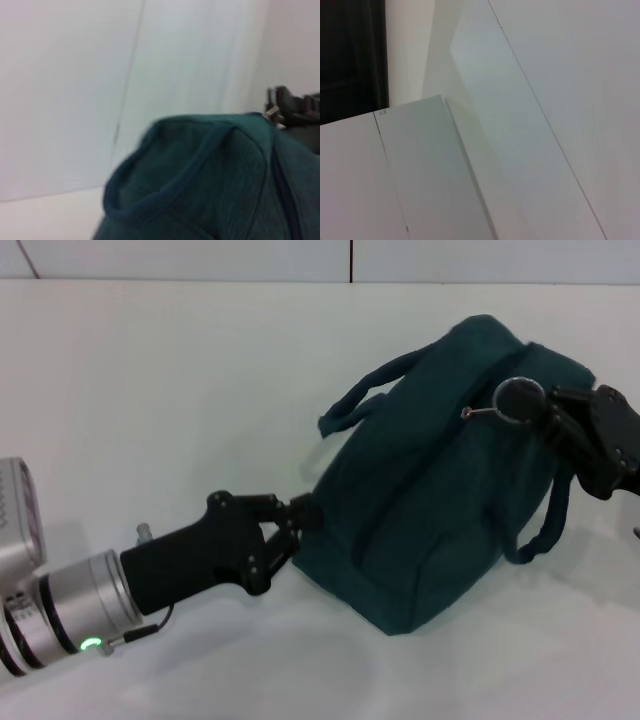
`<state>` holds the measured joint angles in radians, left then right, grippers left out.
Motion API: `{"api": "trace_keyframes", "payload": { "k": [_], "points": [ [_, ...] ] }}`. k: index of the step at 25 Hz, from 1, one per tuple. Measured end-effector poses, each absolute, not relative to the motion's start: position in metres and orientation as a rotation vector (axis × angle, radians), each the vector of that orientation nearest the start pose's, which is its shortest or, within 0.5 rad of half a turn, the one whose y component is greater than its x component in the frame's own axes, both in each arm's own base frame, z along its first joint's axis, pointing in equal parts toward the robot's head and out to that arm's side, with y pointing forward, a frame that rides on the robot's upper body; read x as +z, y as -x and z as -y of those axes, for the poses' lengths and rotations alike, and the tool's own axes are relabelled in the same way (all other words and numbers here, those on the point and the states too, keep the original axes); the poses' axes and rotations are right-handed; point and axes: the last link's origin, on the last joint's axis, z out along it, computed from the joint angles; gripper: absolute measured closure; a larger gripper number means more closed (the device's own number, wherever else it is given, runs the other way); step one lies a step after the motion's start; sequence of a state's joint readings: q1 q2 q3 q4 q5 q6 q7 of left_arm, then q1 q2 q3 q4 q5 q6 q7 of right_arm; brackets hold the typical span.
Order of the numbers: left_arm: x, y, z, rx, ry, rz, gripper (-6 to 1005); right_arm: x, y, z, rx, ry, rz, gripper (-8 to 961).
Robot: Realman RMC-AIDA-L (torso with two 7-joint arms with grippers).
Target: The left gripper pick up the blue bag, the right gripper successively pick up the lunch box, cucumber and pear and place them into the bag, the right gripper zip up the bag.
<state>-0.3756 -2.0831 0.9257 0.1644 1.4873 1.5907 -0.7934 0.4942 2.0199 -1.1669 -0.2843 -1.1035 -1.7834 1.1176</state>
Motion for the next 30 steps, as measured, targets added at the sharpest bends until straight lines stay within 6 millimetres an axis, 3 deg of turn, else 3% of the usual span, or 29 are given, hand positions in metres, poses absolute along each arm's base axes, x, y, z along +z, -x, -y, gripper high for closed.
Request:
{"api": "trace_keyframes", "payload": {
  "k": [14,17,23,30],
  "points": [
    [-0.048,0.271,-0.248,-1.272,2.422,0.530,868,-0.001,-0.231,-0.293,1.526,2.465,-0.527,921],
    [-0.048,0.266,-0.252,-1.291,2.435,0.532,645,-0.002,-0.231,-0.293,1.525,2.467,-0.527,920],
    [-0.053,0.257,-0.256,-1.313,2.468,0.534,425,-0.002,-0.232,-0.292,1.525,2.469,-0.527,920],
    [-0.056,0.255,-0.259,-1.326,2.431,0.532,422,-0.001,-0.231,-0.292,1.531,2.463,-0.525,919]
  ]
}}
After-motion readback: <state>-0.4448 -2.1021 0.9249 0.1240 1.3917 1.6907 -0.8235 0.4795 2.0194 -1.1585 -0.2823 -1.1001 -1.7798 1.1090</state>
